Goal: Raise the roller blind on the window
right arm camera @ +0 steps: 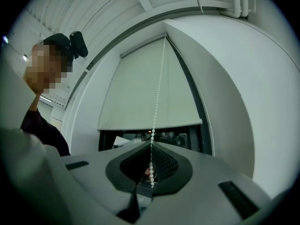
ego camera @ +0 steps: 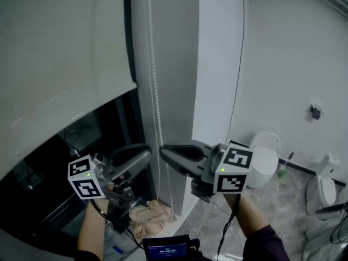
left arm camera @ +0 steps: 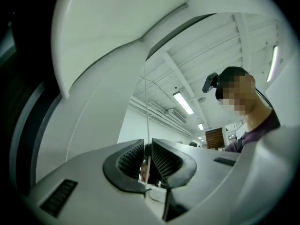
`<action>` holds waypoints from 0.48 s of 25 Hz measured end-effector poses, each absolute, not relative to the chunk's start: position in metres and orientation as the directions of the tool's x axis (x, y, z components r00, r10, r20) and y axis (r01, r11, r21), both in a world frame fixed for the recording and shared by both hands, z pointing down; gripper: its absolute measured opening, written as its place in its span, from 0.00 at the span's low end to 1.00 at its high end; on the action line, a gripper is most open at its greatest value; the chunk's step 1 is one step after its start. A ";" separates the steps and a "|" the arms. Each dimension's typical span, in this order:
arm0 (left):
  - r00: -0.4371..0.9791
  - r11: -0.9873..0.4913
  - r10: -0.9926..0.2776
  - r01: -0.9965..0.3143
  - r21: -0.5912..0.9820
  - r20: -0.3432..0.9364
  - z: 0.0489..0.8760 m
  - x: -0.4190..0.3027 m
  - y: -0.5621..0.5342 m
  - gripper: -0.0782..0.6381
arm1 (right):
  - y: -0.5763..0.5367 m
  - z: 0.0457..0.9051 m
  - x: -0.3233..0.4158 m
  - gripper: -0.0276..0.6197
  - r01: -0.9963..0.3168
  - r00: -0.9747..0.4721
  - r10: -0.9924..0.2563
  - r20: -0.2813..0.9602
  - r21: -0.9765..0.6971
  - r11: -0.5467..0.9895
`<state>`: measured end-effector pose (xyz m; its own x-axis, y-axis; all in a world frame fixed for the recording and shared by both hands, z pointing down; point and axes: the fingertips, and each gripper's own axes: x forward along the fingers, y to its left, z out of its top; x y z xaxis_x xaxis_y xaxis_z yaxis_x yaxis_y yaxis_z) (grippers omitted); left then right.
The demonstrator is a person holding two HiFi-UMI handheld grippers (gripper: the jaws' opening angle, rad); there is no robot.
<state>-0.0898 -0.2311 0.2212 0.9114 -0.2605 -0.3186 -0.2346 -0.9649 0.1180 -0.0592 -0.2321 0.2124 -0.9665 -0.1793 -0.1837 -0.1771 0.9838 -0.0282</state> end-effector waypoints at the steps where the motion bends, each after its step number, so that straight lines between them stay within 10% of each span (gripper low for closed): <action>1: 0.917 -0.967 -0.254 -0.237 0.091 -0.308 0.214 -0.086 -0.234 0.13 | -0.235 0.222 -0.060 0.06 -0.176 -0.968 -0.180 -0.177 -0.036 0.984; 12: 0.899 -0.965 -0.258 -0.260 0.044 -0.355 0.175 -0.073 -0.228 0.21 | -0.204 0.339 -0.077 0.07 -0.160 -0.986 -0.163 -0.045 -0.077 0.984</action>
